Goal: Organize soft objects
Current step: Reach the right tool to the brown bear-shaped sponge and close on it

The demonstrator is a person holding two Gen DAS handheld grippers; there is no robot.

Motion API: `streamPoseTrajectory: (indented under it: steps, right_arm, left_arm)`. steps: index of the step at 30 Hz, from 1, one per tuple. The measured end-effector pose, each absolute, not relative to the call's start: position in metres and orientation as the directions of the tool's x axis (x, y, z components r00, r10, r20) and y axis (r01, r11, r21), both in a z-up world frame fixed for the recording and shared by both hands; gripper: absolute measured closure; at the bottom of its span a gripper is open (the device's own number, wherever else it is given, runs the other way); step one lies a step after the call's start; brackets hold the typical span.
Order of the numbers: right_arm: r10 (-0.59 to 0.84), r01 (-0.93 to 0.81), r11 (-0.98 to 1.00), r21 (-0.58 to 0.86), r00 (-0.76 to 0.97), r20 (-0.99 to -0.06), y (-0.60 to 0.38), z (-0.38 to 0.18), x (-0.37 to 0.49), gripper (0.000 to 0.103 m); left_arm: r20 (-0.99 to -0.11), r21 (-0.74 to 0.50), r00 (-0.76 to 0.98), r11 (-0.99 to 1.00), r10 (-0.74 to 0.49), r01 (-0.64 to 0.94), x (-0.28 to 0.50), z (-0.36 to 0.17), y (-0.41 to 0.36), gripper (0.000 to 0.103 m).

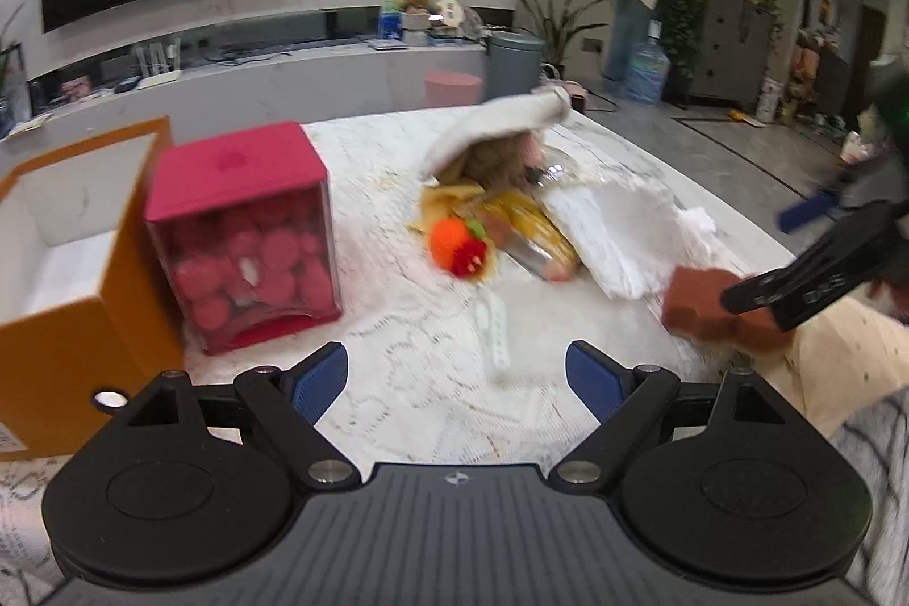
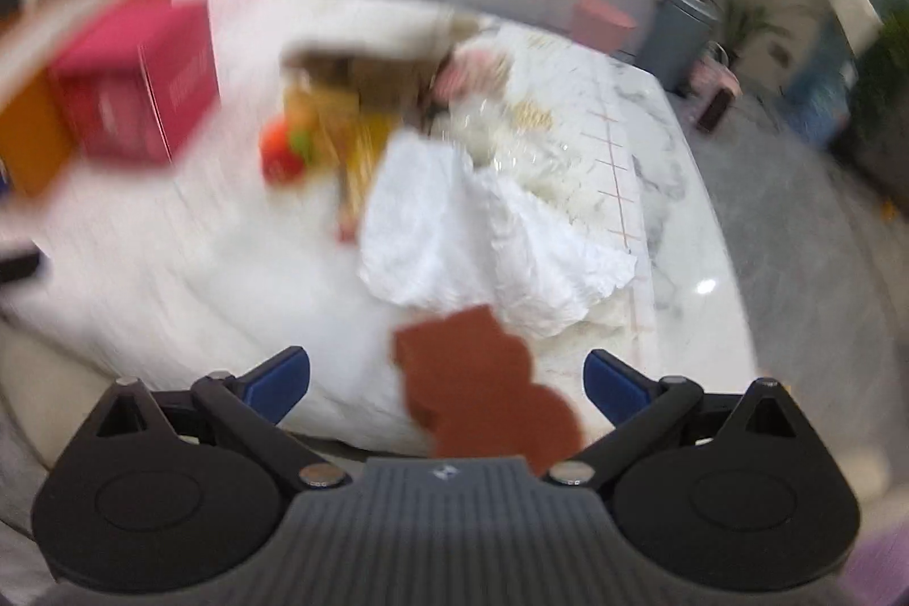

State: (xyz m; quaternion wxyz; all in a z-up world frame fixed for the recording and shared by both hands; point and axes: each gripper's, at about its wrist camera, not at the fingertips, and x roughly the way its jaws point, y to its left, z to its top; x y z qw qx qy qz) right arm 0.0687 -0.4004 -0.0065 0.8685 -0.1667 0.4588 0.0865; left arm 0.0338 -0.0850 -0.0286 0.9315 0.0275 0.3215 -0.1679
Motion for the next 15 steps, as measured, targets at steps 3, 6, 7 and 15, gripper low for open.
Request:
streamPoseTrajectory:
  steps: [3,6,7,15]
  right_arm:
    - [-0.031,-0.396,0.879,-0.267,0.51,-0.859,-0.399,-0.033,0.085,0.002]
    - [-0.034,-0.463,0.846,-0.265,0.45,-0.893,-0.399,-0.059,0.098,0.002]
    - [-0.038,-0.476,0.838,-0.268,0.439,-0.898,-0.399,-0.066,0.1,0.002]
    - [-0.03,-0.41,0.892,-0.191,0.367,-0.93,-0.421,-0.089,0.117,0.005]
  left_arm:
    - [-0.607,-0.021,0.736,0.932,-0.3,0.362,0.033,-0.037,-0.086,0.002]
    - [-0.604,-0.031,0.731,0.926,-0.317,0.376,0.032,-0.043,-0.084,0.001]
    - [-0.607,-0.047,0.721,0.921,-0.334,0.387,0.033,-0.045,-0.082,0.001]
    - [-0.604,-0.024,0.675,0.857,-0.423,0.515,0.017,-0.05,-0.09,0.001]
